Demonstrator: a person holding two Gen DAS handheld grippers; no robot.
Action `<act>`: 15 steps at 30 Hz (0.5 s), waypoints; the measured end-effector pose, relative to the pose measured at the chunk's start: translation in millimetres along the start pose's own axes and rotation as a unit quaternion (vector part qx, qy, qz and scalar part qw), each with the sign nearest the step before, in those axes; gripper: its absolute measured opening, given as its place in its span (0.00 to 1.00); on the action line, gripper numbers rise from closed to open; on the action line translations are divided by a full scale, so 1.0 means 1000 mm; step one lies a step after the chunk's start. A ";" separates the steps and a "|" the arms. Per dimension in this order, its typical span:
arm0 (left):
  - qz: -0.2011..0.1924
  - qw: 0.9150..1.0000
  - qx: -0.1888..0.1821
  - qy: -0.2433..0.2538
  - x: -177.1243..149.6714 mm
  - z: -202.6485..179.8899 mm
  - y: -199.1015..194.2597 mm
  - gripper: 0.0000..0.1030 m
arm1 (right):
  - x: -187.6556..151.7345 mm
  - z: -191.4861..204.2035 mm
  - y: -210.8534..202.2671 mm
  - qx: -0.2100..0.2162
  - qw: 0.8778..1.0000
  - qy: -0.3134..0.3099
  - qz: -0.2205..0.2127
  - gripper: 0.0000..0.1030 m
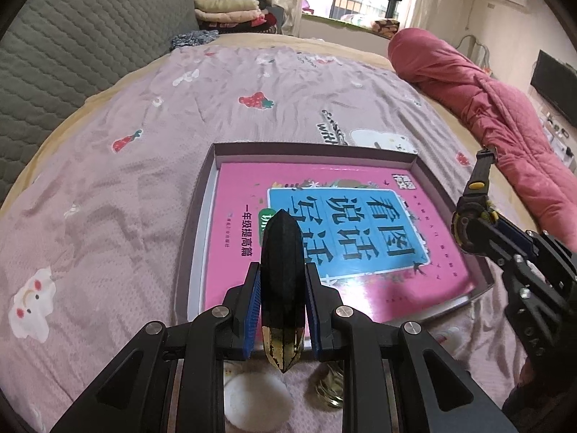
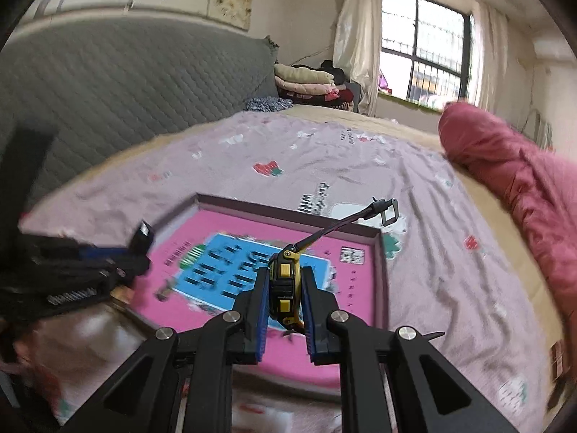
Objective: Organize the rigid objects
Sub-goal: 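Lower black lipstick onto the pink book while right gripper carries watch over tray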
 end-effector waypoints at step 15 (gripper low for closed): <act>0.030 0.999 0.014 -0.005 -0.002 0.014 0.034 0.22 | -0.025 0.010 0.046 0.004 0.996 -0.014 0.088 0.16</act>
Point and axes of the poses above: each gripper's, at about its wrist camera, not at the fingertips, and y roughly the way its jaws point, z to its left, x to its top, the point moved 3 cm from there along y, roughly the way its jaws point, and after that the axes turned 15 degrees about y, right-handed, at the moved point
